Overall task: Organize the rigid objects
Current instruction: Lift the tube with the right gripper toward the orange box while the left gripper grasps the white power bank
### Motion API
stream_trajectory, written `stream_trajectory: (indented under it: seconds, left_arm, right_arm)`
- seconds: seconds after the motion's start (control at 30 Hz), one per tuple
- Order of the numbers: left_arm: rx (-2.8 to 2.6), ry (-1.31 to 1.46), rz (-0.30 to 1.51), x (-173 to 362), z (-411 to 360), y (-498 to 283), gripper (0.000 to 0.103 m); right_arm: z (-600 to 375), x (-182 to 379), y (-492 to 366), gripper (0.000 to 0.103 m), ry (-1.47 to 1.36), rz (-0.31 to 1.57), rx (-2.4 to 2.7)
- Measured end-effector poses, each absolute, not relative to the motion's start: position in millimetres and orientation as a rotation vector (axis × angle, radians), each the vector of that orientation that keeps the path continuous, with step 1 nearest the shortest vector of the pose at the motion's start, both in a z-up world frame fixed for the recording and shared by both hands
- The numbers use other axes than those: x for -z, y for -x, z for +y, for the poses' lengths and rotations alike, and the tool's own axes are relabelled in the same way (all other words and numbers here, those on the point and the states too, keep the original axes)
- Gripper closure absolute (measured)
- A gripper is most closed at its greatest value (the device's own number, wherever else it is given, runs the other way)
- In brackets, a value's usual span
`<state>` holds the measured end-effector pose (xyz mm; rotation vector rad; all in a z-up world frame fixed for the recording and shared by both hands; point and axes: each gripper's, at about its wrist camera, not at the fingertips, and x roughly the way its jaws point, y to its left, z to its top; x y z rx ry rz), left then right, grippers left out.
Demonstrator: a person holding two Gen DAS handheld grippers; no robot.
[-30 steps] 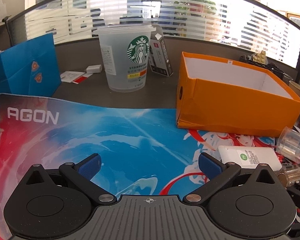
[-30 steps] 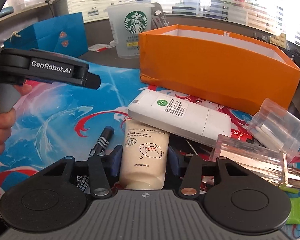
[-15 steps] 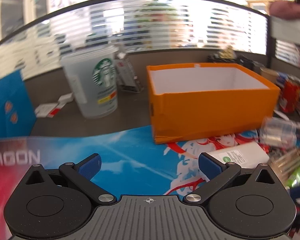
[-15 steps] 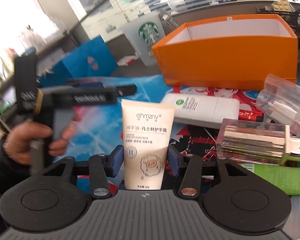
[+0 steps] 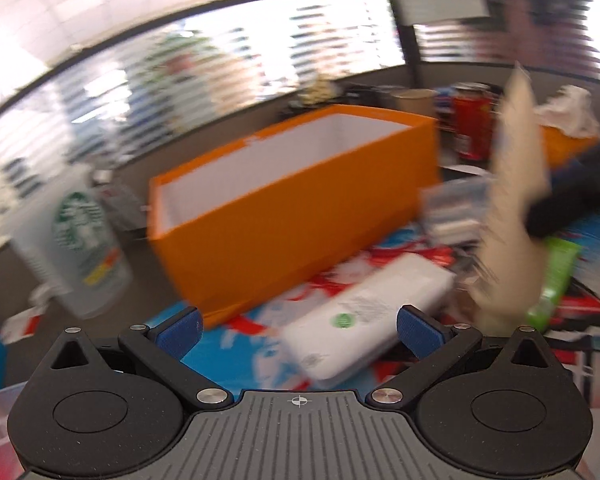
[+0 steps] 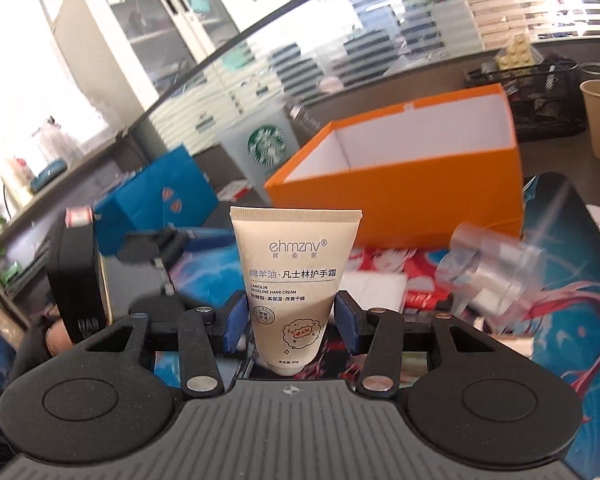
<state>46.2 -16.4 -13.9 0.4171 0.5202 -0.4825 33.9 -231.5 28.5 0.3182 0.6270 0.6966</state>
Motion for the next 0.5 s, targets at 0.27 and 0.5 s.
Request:
stream_trajectory:
  seconds: [0.27,0.5]
  left_arm:
    - [0.685,-0.460,0.554,23.7,-21.1,-65.8,0.000]
    - [0.825,-0.544,0.561,32.0,-24.2,-74.1,0.000]
  right_arm:
    - [-255.3,-42.7,-54.6,0.059,-0.342,0.566,-0.655]
    - [-261.8,-49.1,-75.5,0.059,-0.373,0.547,-0.641]
